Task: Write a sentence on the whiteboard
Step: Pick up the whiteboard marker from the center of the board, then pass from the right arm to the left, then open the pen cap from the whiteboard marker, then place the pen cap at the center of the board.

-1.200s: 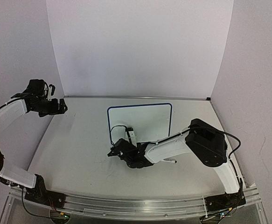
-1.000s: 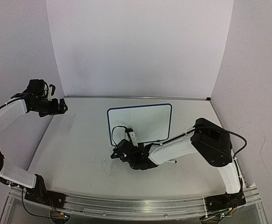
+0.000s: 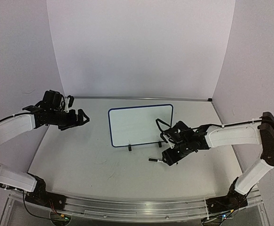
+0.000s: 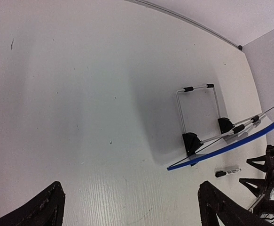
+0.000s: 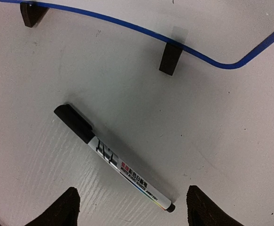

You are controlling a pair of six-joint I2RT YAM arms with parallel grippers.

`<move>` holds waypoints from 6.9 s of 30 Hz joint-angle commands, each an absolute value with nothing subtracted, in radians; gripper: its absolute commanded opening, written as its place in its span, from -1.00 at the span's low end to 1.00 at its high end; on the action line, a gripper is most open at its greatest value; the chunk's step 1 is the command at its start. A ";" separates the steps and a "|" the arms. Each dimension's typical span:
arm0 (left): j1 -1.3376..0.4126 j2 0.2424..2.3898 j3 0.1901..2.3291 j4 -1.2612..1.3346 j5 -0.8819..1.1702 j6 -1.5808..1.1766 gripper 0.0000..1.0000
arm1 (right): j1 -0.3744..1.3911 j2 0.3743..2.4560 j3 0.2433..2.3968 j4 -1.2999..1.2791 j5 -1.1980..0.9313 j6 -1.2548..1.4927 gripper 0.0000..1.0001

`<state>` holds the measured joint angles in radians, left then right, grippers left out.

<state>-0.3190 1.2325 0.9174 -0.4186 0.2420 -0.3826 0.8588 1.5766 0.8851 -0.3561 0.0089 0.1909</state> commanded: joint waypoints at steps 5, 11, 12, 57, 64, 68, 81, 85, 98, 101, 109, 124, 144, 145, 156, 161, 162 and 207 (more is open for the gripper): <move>-0.379 1.209 0.813 -0.284 0.266 -0.551 0.95 | 0.831 1.683 0.951 -0.411 -0.129 0.098 0.29; -0.380 1.183 0.772 -0.276 0.270 -0.568 0.95 | 0.832 1.763 0.992 -0.430 -0.122 0.106 0.15; -0.380 1.182 0.767 -0.274 0.274 -0.570 0.96 | 0.832 1.774 0.998 -0.432 -0.127 0.107 0.13; -0.991 1.228 0.650 0.121 0.308 -0.806 0.96 | 1.159 1.550 1.066 -0.285 -0.189 0.163 -1.00; -1.041 1.341 0.703 0.259 0.351 -0.849 0.79 | 1.186 1.523 1.072 -0.287 -0.175 0.152 -1.00; -1.049 1.393 0.722 0.265 0.370 -0.865 0.13 | 1.192 1.510 1.067 -0.287 -0.168 0.148 -1.00; -1.059 1.448 0.713 0.353 0.400 -0.936 -0.87 | 1.196 1.473 1.035 -0.278 -0.095 0.159 -1.00; -1.058 1.414 0.643 0.473 0.371 -0.984 -1.00 | 1.195 1.426 1.012 -0.245 -0.042 0.197 -0.78; -1.058 1.276 0.487 0.828 0.208 -1.017 -1.00 | 1.194 1.172 0.676 0.300 0.109 0.544 0.79; -1.058 1.257 0.455 0.911 0.201 -1.012 -1.00 | 1.193 1.164 0.624 0.446 0.082 0.603 0.82; -1.058 1.265 0.441 1.079 0.230 -1.000 -1.00 | 1.193 1.203 0.579 0.718 -0.028 0.663 0.81; -1.059 1.340 0.446 1.197 0.245 -1.023 -1.00 | 1.193 1.278 0.601 0.836 -0.129 0.720 0.36; -1.059 1.346 0.450 1.200 0.244 -1.029 -1.00 | 1.194 1.306 0.624 0.846 -0.180 0.739 -0.15; -1.059 1.347 0.447 1.208 0.243 -1.031 -1.00 | 1.194 1.308 0.623 0.850 -0.182 0.742 -0.17; -1.059 1.351 0.437 1.255 0.246 -1.055 -1.00 | 1.194 1.313 0.597 0.925 -0.181 0.776 0.05; -1.058 1.368 0.445 1.258 0.273 -1.068 -1.00 | 1.193 1.315 0.597 0.931 -0.176 0.774 0.03; -1.058 1.371 0.447 1.257 0.277 -1.069 -1.00 | 1.193 1.317 0.597 0.932 -0.176 0.775 0.00; -0.911 0.928 0.498 -0.106 0.031 -0.945 -1.00 | 1.166 1.048 0.547 0.389 0.092 0.648 -1.00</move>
